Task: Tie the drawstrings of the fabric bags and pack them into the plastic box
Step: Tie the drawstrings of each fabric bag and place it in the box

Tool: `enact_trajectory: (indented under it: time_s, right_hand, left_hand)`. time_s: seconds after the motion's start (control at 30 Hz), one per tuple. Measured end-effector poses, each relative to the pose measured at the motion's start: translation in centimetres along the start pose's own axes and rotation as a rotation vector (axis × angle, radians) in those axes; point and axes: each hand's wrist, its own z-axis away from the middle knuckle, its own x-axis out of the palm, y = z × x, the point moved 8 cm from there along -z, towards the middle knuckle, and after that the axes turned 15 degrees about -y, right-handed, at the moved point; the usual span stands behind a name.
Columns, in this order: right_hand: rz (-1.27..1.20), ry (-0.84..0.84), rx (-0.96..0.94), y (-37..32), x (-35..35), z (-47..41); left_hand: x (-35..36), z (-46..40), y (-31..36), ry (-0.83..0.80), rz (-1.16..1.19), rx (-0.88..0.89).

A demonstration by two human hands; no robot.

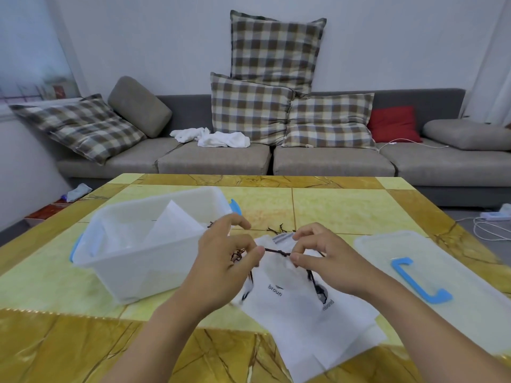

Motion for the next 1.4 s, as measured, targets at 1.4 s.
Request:
enact_trajectory:
  time_s: [1.4]
  right_hand:
    - [-0.193, 0.101, -0.306, -4.2, -0.8, 1.4]
  left_hand:
    - [3.3, 0.0, 3.0, -0.230, 0.637, -0.059]
